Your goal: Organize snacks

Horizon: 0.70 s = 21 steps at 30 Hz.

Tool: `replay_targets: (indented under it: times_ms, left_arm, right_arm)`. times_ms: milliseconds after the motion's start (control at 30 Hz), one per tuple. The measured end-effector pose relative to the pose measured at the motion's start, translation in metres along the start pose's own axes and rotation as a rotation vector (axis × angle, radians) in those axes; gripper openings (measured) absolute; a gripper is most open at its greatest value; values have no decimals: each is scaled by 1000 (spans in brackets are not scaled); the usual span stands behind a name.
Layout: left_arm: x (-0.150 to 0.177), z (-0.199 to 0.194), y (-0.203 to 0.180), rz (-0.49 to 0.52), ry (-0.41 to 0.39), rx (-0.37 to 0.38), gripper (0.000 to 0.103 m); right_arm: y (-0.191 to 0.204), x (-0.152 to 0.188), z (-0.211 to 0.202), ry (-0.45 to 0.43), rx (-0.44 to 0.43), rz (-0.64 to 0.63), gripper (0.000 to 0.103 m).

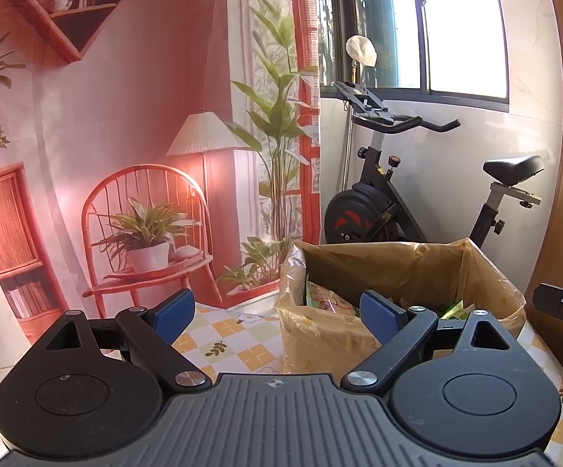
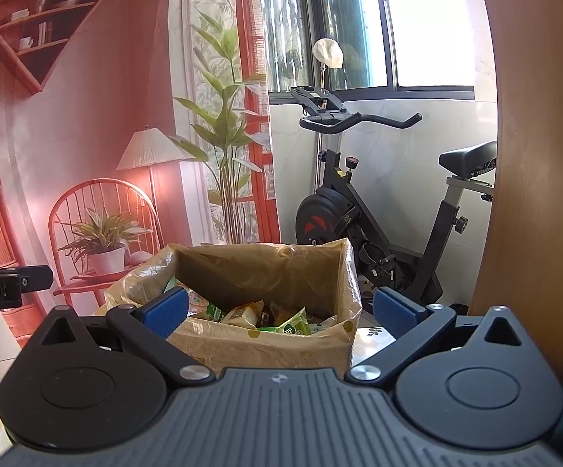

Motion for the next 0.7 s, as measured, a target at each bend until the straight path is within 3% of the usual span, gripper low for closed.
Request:
replay_targets:
  times_ms: [700]
  left_arm:
    - [0, -2, 2, -2, 3, 12, 93]
  right_arm:
    - [-1, -2, -2, -5, 2, 2, 103]
Point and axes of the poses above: each gripper's, at about its wrist camera, not at the fingertips, and z roughly the way its jaws point, y to its left, x to its underside, the point moved 1 cm from there along z, roughly the way its jaws point, and after that the axes turned 6 degrees about z, right-handed, at the moved point
